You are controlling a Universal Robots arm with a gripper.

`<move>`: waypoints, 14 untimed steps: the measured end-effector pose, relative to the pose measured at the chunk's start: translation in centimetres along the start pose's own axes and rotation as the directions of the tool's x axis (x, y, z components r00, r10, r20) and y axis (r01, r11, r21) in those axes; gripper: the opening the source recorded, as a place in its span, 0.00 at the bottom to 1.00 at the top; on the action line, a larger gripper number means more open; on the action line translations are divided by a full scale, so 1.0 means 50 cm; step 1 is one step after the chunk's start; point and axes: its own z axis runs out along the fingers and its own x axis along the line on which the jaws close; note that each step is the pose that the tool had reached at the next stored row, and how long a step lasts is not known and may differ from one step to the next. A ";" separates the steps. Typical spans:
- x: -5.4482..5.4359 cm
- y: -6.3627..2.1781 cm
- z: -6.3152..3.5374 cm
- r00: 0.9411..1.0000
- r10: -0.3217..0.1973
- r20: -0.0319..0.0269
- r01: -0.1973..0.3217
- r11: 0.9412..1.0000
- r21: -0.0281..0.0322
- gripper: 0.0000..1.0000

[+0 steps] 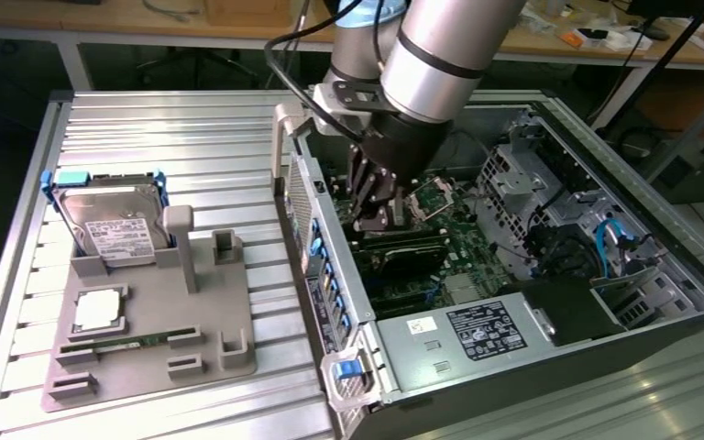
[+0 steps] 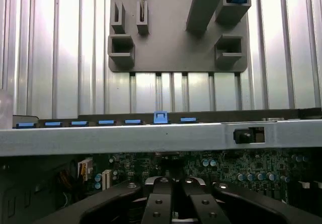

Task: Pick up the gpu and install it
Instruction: 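Press down on the gpu until it lock into place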

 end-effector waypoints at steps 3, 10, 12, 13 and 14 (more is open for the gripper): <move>0.000 0.006 0.002 1.000 0.000 0.000 0.000 1.000 0.000 0.11; 0.000 0.017 0.005 1.000 0.000 -0.002 0.000 1.000 0.000 0.11; 0.000 0.018 0.005 1.000 0.000 -0.002 0.000 1.000 0.000 0.11; 0.000 0.019 0.006 1.000 0.000 -0.002 0.000 1.000 0.000 0.11; 0.000 0.019 0.006 1.000 0.000 -0.003 0.000 1.000 0.000 0.11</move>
